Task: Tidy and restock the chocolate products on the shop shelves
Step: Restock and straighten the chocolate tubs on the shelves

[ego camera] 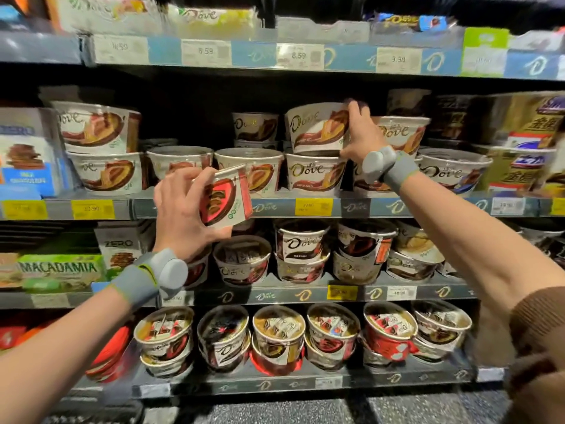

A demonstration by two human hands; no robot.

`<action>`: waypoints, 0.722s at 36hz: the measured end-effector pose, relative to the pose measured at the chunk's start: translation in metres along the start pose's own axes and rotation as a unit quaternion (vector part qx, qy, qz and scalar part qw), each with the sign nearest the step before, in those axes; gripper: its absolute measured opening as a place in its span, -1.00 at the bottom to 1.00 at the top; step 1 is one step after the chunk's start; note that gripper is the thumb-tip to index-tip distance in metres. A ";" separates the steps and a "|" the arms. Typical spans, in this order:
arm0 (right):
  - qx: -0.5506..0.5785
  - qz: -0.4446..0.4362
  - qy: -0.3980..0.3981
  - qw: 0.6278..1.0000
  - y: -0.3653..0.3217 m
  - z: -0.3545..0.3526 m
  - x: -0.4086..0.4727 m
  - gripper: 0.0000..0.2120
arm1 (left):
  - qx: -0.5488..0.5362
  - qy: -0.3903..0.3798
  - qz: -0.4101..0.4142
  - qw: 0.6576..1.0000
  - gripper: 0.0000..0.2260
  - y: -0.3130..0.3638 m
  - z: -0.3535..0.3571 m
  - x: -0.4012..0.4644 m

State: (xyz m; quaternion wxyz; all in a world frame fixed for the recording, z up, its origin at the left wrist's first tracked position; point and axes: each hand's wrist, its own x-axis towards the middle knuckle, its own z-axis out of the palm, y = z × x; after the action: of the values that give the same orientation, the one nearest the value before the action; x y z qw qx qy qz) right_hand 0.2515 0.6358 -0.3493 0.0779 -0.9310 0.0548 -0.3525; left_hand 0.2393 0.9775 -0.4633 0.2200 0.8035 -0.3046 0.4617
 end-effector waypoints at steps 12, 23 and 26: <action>0.040 0.034 -0.056 0.997 -0.004 0.005 0.004 -0.02 | 0.000 -0.002 -0.017 1.000 -0.11 -0.008 -0.005 -0.004; 0.156 0.035 -0.004 0.987 -0.012 0.009 -0.001 -0.15 | -0.001 -0.007 -0.011 1.000 -0.11 -0.008 0.000 -0.007; 0.158 0.032 -0.002 0.987 -0.013 0.008 0.001 -0.18 | 0.001 -0.009 -0.004 1.000 -0.08 -0.008 0.000 -0.008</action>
State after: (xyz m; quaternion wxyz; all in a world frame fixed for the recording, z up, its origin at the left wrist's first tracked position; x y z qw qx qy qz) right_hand 0.2582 0.6489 -0.3525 0.2355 -0.9056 0.0283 -0.3517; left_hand 0.2422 0.9858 -0.4706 0.2182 0.8091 -0.3024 0.4541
